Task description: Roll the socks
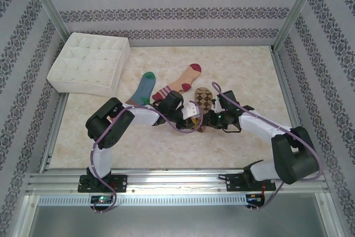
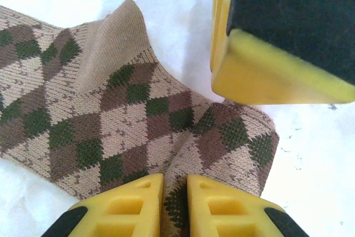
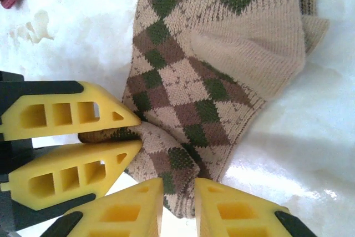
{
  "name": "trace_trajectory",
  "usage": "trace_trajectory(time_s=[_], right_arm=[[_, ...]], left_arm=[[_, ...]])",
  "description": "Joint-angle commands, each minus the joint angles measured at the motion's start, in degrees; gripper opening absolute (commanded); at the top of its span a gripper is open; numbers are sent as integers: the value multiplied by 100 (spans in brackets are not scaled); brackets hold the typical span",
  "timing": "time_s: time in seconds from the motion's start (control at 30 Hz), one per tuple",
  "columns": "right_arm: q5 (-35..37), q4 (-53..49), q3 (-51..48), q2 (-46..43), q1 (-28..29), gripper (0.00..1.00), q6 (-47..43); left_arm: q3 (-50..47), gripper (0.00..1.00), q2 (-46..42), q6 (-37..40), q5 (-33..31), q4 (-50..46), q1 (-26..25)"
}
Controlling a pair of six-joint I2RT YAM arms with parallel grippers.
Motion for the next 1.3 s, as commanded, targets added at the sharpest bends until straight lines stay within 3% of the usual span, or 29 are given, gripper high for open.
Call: trace_trajectory(time_s=[0.0, 0.37, 0.83, 0.93, 1.1, 1.27], right_arm=[[124, 55, -21, 192, 53, 23, 81], [613, -270, 37, 1081, 352, 22, 114], [457, -914, 275, 1514, 190, 20, -564], [370, -1026, 387, 1654, 190, 20, -675], [263, -1246, 557, 1897, 190, 18, -796], [253, -1343, 647, 1965, 186, 18, -813]], left_arm=[[7, 18, 274, -138, -152, -601, -38], [-57, 17, 142, -20, -151, -741, -43], [-1152, 33, -1580, 2767, -414, 165, -38], [-1420, 38, -1666, 3301, -549, 602, -92], [-1737, 39, -1564, 3978, -1495, 1527, -488], [-1420, 43, -1137, 4137, -1482, 1130, -533]])
